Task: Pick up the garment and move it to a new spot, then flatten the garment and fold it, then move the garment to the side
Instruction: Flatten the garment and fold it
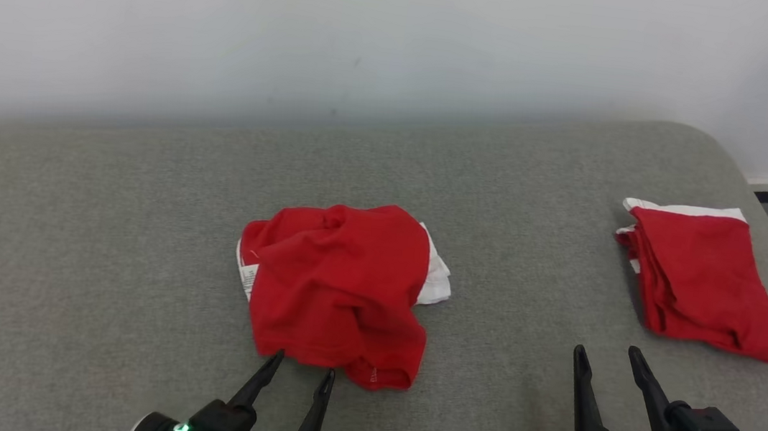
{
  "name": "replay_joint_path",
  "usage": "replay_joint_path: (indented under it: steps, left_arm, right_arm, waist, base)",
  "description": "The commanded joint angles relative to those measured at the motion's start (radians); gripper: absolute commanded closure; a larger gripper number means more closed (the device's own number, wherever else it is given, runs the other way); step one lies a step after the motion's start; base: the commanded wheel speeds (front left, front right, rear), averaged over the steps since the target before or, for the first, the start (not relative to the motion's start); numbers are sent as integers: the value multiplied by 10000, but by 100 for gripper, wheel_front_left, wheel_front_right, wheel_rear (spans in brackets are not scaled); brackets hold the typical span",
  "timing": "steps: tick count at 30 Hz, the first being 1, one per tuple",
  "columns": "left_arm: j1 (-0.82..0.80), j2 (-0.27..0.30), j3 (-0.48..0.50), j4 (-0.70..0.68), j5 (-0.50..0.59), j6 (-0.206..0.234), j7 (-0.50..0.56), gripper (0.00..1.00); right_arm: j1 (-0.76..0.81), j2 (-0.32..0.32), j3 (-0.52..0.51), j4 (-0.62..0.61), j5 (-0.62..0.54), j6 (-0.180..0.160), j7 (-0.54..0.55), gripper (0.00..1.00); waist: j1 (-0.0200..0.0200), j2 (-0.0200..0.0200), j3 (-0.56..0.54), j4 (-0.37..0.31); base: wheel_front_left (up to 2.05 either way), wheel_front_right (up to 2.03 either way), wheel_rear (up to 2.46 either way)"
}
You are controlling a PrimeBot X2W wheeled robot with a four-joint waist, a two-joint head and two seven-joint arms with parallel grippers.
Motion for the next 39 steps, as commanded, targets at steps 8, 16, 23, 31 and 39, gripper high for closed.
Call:
replay_joint_path:
  steps: [8, 16, 23, 31, 39]
  left_arm:
    - [-832, -93, -25, 944, -186, 400, -28, 0]
    - [-1108, -112, 233, 825, -138, 861, -30, 100]
    - [-1630, -126, 282, -151, -45, 751, -30, 100]
    - [-4001, -110, 48, -1263, 338, 362, -28, 100]
    - [-6265, -130, -532, -1957, 154, 130, 255, 100]
  right_arm:
    - [-93, 6, 91, -1, 84, -24, -81, 0]
    - [-134, 6, 79, 92, 181, -24, -198, 0]
    - [-183, 5, 180, 212, 255, -24, -225, 0]
    - [-235, 3, 303, 293, 348, -24, -244, 0]
    - [-265, 5, 353, 364, 467, -24, -330, 0]
  waist:
    - [0, -1, 491, -1406]
    - [0, -1, 561, -1451]
    - [0, -1, 439, -1142]
    - [0, -1, 278, -1025]
    - [0, -1, 307, -1159]
  base:
    - [0, 0, 0]
    - [0, 0, 0]
    - [0, 0, 0]
    - [0, 0, 0]
    - [0, 0, 0]
